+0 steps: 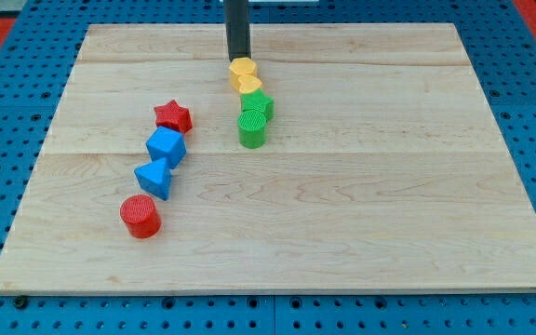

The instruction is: Move the red star above the red circle

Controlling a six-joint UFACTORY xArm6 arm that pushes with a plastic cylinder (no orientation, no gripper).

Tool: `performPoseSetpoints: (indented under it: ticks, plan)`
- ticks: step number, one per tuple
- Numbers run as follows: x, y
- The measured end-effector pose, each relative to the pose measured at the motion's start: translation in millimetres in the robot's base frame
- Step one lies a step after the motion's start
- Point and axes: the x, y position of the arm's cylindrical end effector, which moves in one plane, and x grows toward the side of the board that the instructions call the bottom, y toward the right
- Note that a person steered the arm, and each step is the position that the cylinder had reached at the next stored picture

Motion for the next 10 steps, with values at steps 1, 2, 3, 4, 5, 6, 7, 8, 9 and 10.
performPoseSetpoints:
  ticks: [1,2,3,4,5,6,7,8,9,10]
  plan:
    - [0.0,0.0]
    - [-0.2,-5.3]
    - [-0.2,-21.4]
    - [11.1,-46.8]
    - [33.1,-61.0]
    - [49.1,-59.8]
    - [74.9,-70.8]
    - [120.6,-81.5]
    - [122.6,-94.6]
    - [122.6,-129.2]
